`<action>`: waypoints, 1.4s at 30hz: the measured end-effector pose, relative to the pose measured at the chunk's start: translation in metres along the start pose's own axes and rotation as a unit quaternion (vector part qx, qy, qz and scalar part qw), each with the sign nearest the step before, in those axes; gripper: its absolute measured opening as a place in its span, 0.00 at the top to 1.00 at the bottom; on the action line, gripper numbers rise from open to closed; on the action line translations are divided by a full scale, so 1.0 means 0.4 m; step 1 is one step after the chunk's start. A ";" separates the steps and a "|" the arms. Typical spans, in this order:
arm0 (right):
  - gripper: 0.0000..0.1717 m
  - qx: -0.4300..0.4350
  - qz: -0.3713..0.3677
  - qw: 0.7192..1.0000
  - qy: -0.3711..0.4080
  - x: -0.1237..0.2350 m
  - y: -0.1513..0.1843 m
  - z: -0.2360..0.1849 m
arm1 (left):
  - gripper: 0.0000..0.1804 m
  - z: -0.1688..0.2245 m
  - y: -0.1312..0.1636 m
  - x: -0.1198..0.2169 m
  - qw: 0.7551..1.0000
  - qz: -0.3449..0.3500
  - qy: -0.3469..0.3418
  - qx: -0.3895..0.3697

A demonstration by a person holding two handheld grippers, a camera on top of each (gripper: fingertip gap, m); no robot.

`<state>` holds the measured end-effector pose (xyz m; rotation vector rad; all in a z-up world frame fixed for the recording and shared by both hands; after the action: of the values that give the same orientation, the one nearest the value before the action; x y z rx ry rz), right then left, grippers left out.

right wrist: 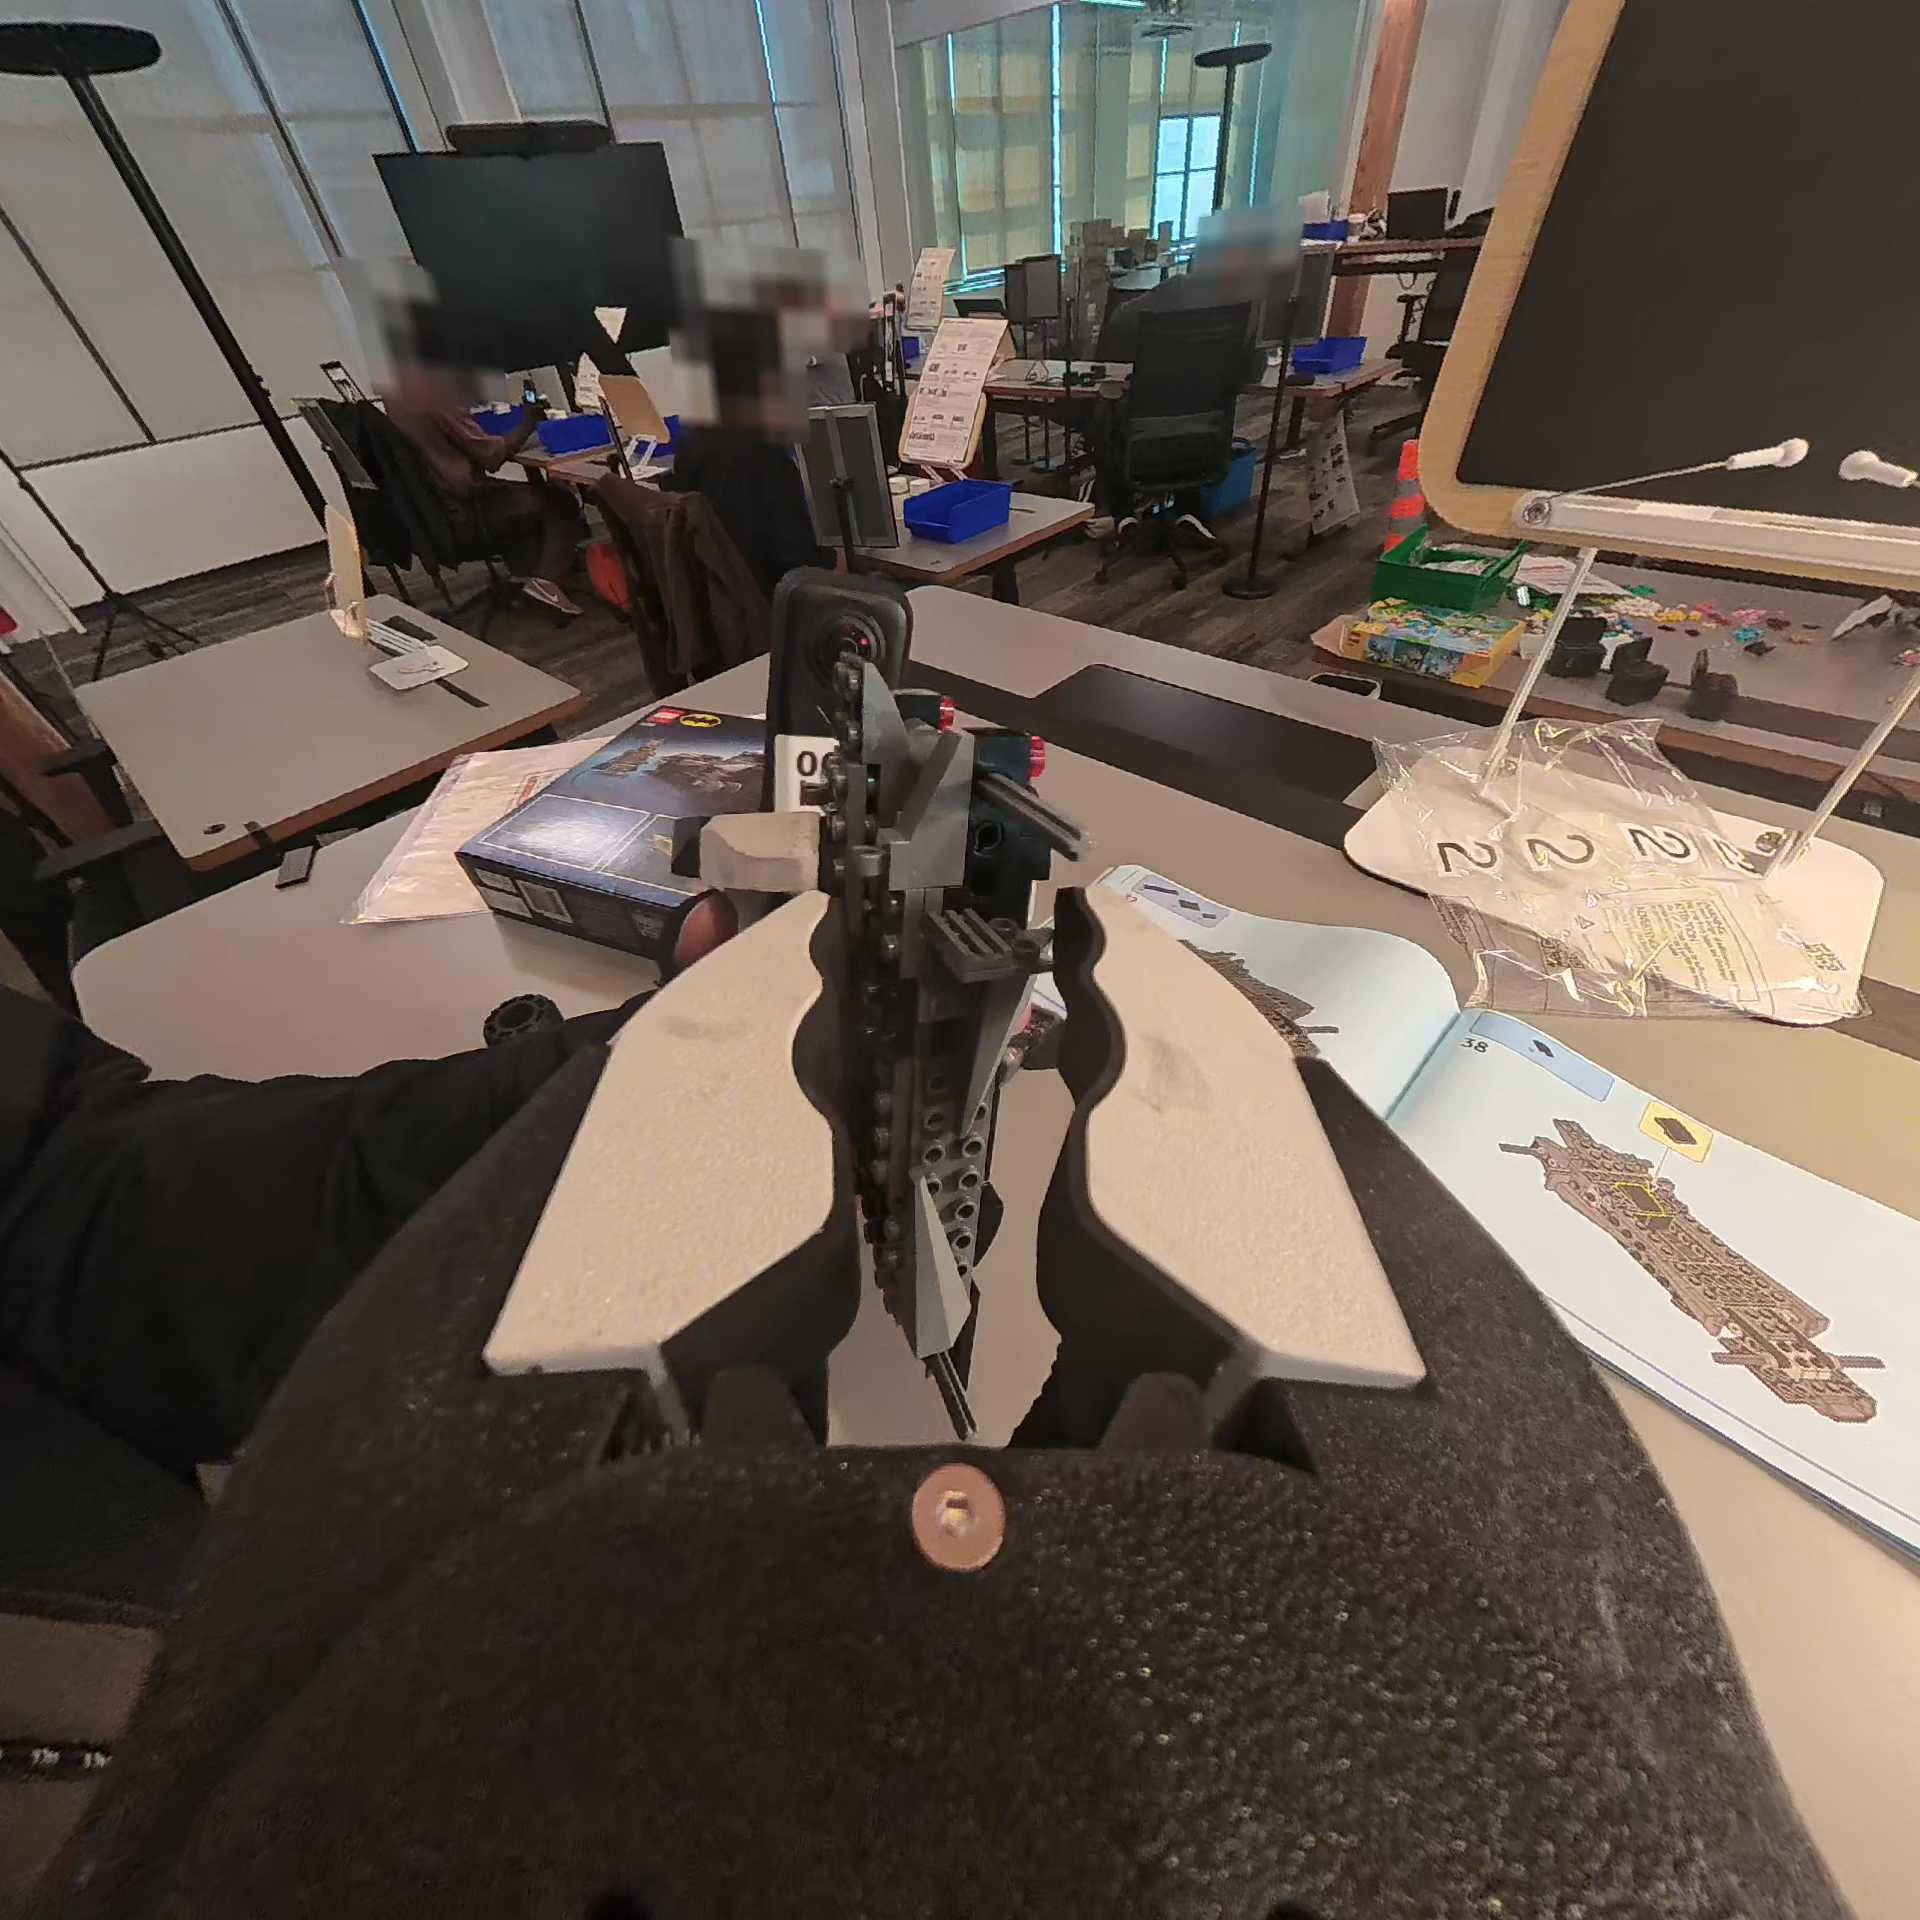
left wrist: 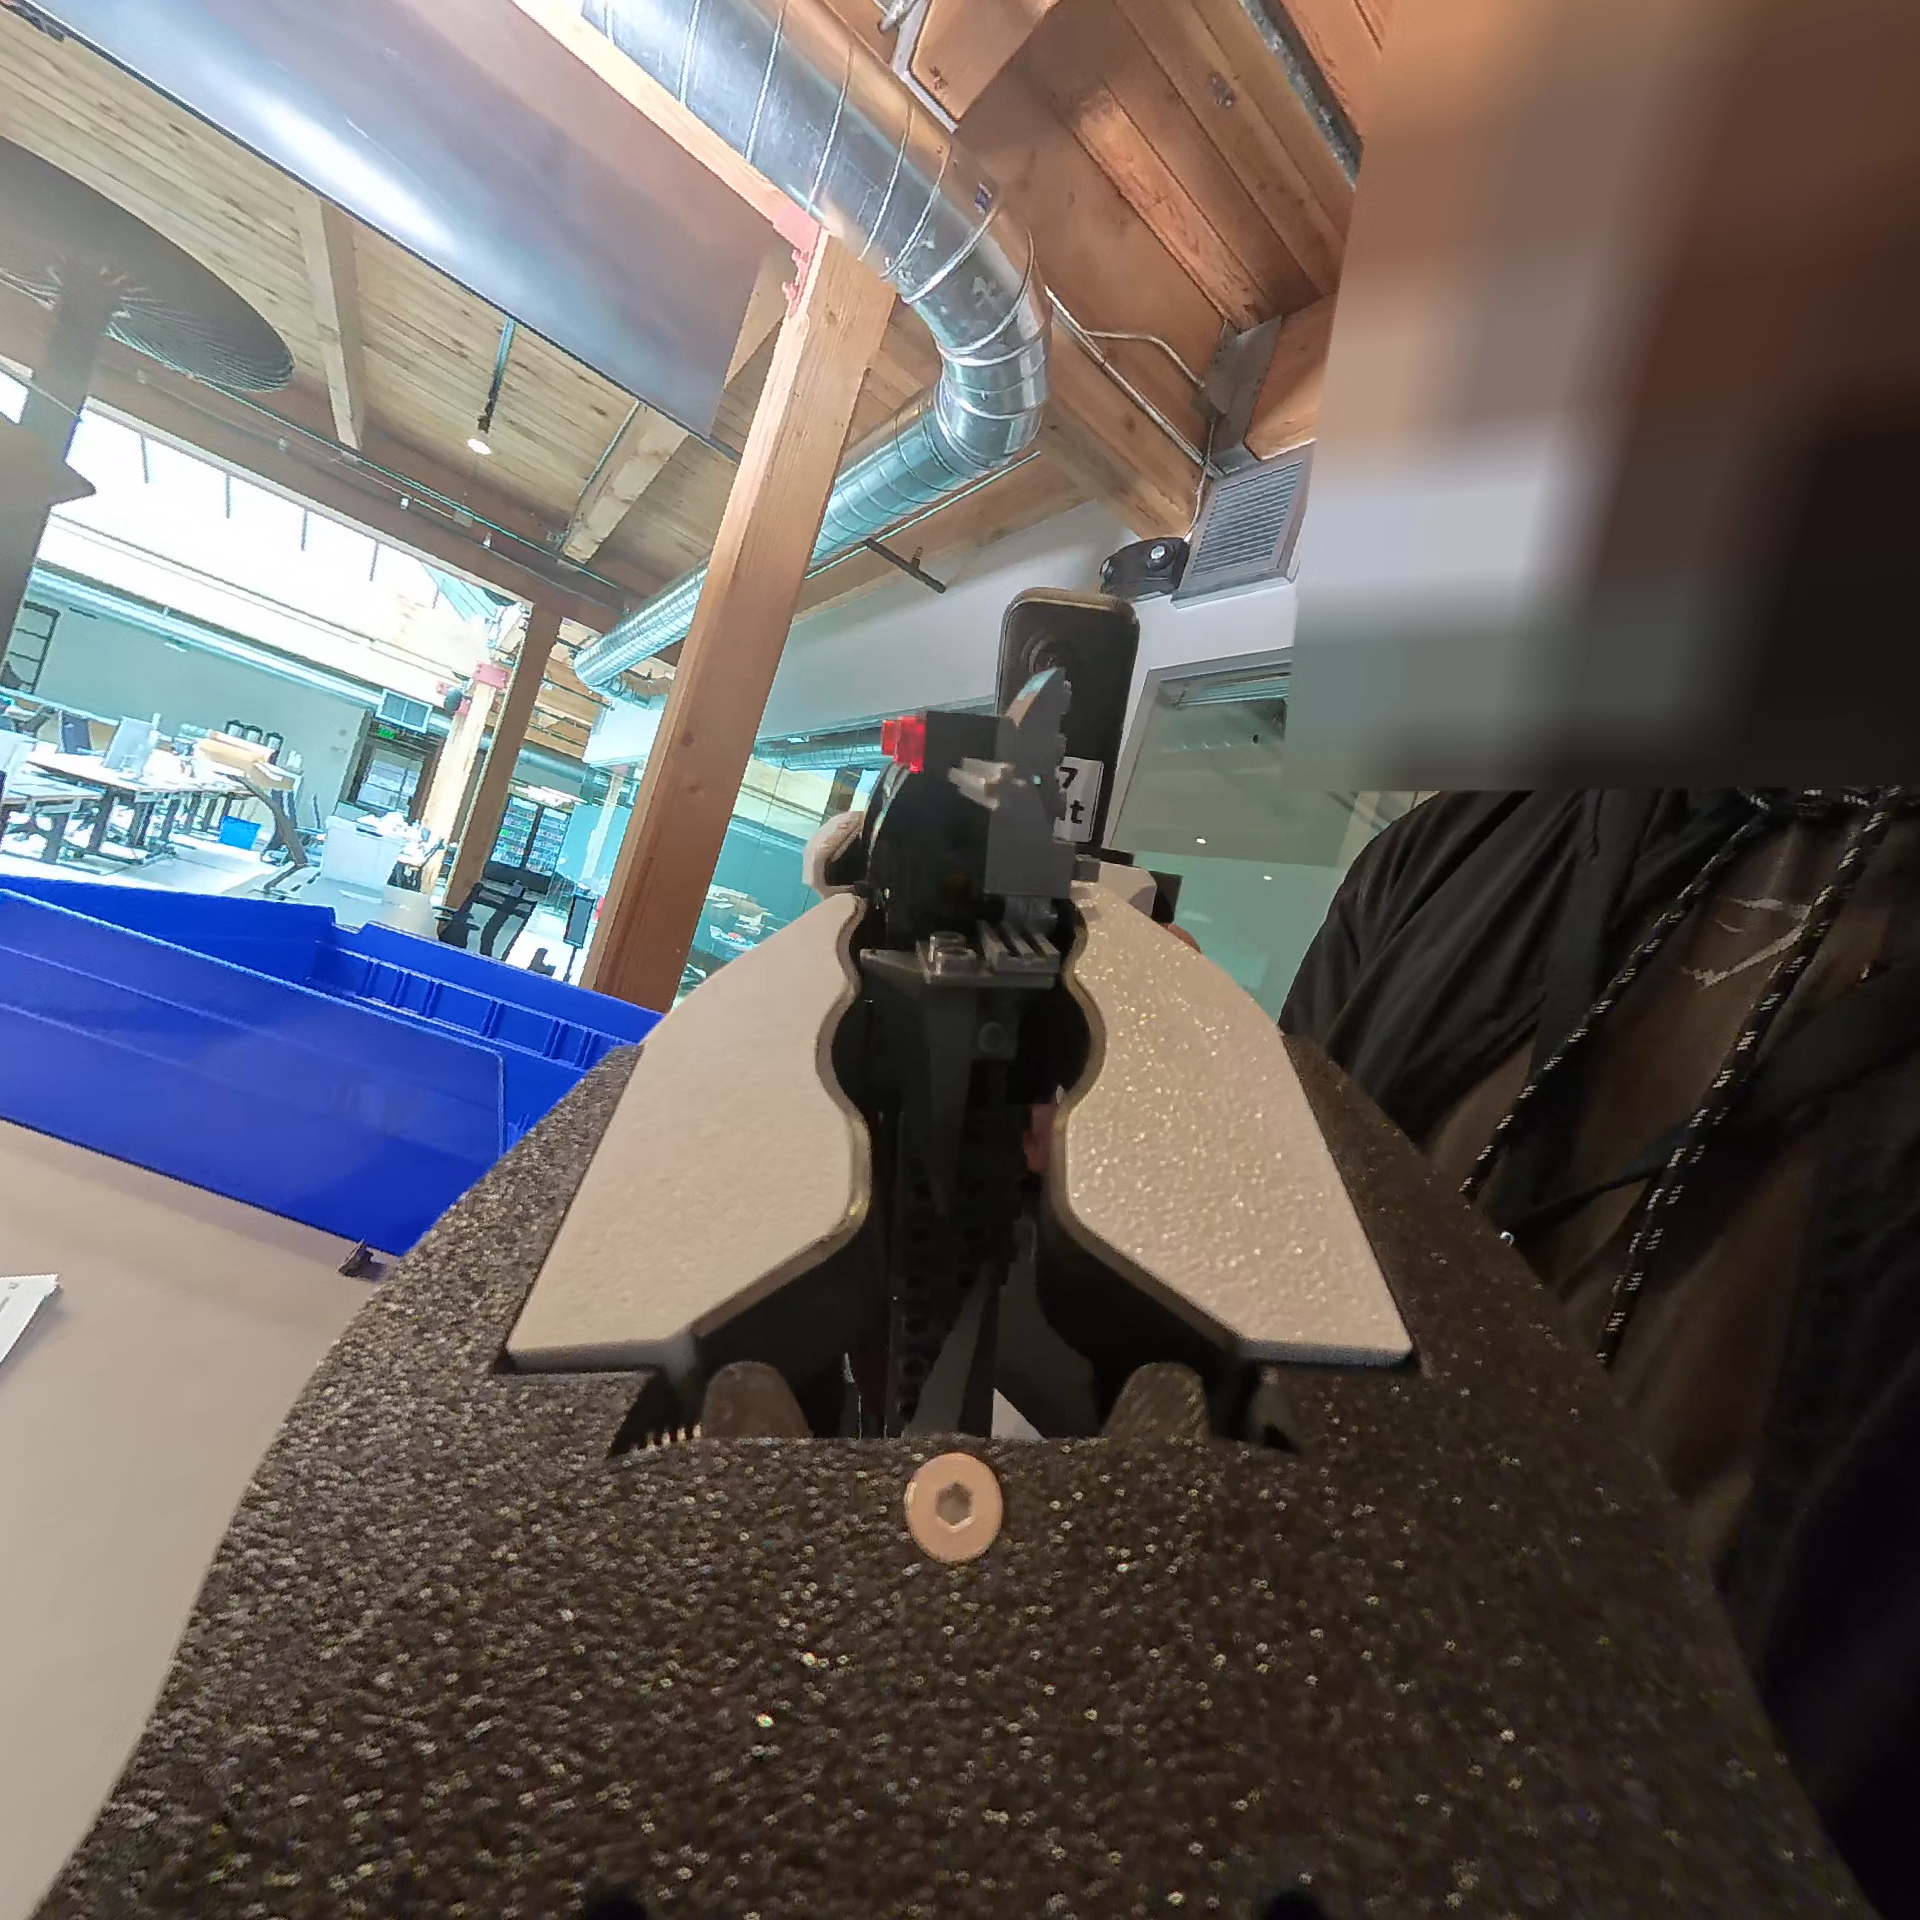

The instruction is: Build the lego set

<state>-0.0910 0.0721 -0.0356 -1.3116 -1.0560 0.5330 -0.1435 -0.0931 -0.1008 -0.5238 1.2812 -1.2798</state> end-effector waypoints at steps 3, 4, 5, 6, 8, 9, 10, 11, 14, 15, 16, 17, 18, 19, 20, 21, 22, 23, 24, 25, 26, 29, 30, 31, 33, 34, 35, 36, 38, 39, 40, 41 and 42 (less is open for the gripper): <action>0.78 0.001 0.003 1.000 -0.009 0.002 0.004 0.002 | 0.82 0.002 0.001 -0.001 1.000 -0.005 -0.001 -0.007; 0.79 0.001 0.006 1.000 -0.013 0.003 0.004 0.003 | 0.82 0.003 0.001 -0.001 1.000 -0.004 0.002 -0.010; 0.81 -0.003 0.012 1.000 -0.017 0.005 0.004 0.005 | 0.82 0.004 0.001 -0.001 1.000 -0.002 0.007 -0.011; 0.81 -0.006 0.015 1.000 -0.019 0.006 0.004 0.006 | 0.82 0.005 0.000 -0.003 1.000 -0.003 0.003 -0.014; 0.81 -0.004 0.014 1.000 -0.014 0.007 0.006 0.007 | 0.82 0.004 0.000 -0.004 1.000 -0.004 0.000 -0.011; 0.81 -0.005 0.011 1.000 -0.012 0.006 0.006 0.007 | 0.82 0.002 0.001 -0.003 1.000 -0.005 0.001 -0.009; 0.81 -0.006 0.010 1.000 -0.012 0.005 0.007 0.007 | 0.82 0.001 0.002 -0.002 1.000 -0.003 0.002 -0.010; 0.81 -0.005 0.009 1.000 -0.009 0.005 0.007 0.006 | 0.82 0.000 0.004 -0.002 1.000 -0.001 0.003 -0.007; 0.81 0.002 -0.001 1.000 0.010 0.005 0.006 0.004 | 0.82 -0.005 0.005 -0.001 1.000 0.002 -0.001 0.001; 0.80 0.008 -0.004 1.000 0.014 0.005 0.005 0.002 | 0.82 -0.006 0.006 0.000 1.000 0.002 -0.002 0.001; 0.77 0.013 -0.007 1.000 0.015 0.004 0.004 -0.002 | 0.82 -0.006 0.006 0.001 1.000 0.004 -0.001 0.002; 0.76 0.016 -0.008 1.000 0.019 0.003 0.003 -0.004 | 0.82 -0.006 0.006 0.001 1.000 0.006 0.000 0.003; 0.76 0.018 -0.008 1.000 0.023 0.002 0.002 -0.006 | 0.82 -0.006 0.006 0.001 1.000 0.007 0.000 0.003; 0.76 0.019 -0.007 0.999 0.026 0.001 0.002 -0.006 | 0.82 -0.007 0.006 0.001 1.000 0.009 -0.001 0.003; 0.76 0.018 -0.007 0.999 0.027 0.000 0.002 -0.006 | 0.82 -0.007 0.006 0.002 1.000 0.009 -0.001 0.002; 0.77 0.016 -0.007 1.000 0.026 -0.001 0.002 -0.005 | 0.82 -0.007 0.006 0.002 1.000 0.008 -0.002 0.002; 0.77 0.015 -0.006 1.000 0.024 -0.001 0.003 -0.004 | 0.82 -0.006 0.006 0.003 1.000 0.007 -0.002 0.000; 0.77 0.014 -0.006 1.000 0.021 -0.002 0.003 -0.004 | 0.82 -0.005 0.006 0.002 1.000 0.005 0.001 -0.001; 0.77 0.012 -0.004 1.000 0.016 -0.002 0.004 -0.004 | 0.82 -0.003 0.005 0.001 1.000 0.005 0.002 -0.003; 0.77 0.010 -0.002 1.000 0.011 -0.001 0.004 -0.004 | 0.82 -0.002 0.005 0.000 1.000 0.005 0.005 -0.004; 0.77 0.010 0.000 1.000 0.006 -0.001 0.004 -0.004 | 0.82 -0.001 0.005 -0.001 1.000 0.003 0.007 -0.004; 0.78 0.015 0.001 1.000 -0.005 0.001 0.006 -0.004 | 0.82 0.002 0.005 -0.003 1.000 -0.002 0.010 -0.009; 0.78 0.016 0.001 1.000 -0.008 0.001 0.007 -0.004 | 0.82 0.003 0.005 -0.003 1.000 -0.004 0.011 -0.011; 0.78 0.016 0.001 1.000 -0.011 0.002 0.008 -0.003 | 0.82 0.004 0.005 -0.003 1.000 -0.006 0.009 -0.013; 0.78 0.013 0.002 1.000 -0.016 0.002 0.010 -0.001 | 0.82 0.004 0.005 -0.004 1.000 -0.009 0.008 -0.017; 0.78 0.013 0.003 1.000 -0.018 0.002 0.011 -0.002 | 0.82 0.005 0.005 -0.003 1.000 -0.010 0.009 -0.017; 0.78 0.015 0.003 1.000 -0.017 0.002 0.011 -0.002 | 0.82 0.005 0.005 -0.003 1.000 -0.011 0.009 -0.017; 0.78 0.016 0.003 1.000 -0.018 0.002 0.011 -0.003 | 0.82 0.006 0.006 -0.003 1.000 -0.011 0.010 -0.018; 0.78 0.019 0.004 1.000 -0.017 0.002 0.011 -0.004 | 0.82 0.007 0.005 -0.003 1.000 -0.011 0.010 -0.022; 0.78 0.021 0.004 1.000 -0.018 0.002 0.011 -0.005 | 0.82 0.008 0.005 -0.003 1.000 -0.012 0.011 -0.024; 0.78 0.022 0.004 1.000 -0.018 0.003 0.011 -0.005 | 0.82 0.009 0.005 -0.003 1.000 -0.012 0.011 -0.026; 0.78 0.023 0.004 1.000 -0.019 0.003 0.011 -0.006 | 0.82 0.009 0.005 -0.003 0.999 -0.013 0.011 -0.027; 0.79 0.024 0.004 1.000 -0.019 0.003 0.011 -0.006 | 0.82 0.010 0.005 -0.003 0.999 -0.013 0.012 -0.028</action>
<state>-0.0874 0.0727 -0.0393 -1.2696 -1.0637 0.5887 -0.1390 -0.0928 -0.1009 -0.5693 1.3367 -1.2780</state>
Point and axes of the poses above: each gripper's, where its closed fingertips meet, x back along the fingers, y out of its underside, z = x × y across the jaws, the point moved 10 cm from there along x, back along the fingers, and after that the axes turned 9 degrees about -z, right-handed, at the moved point
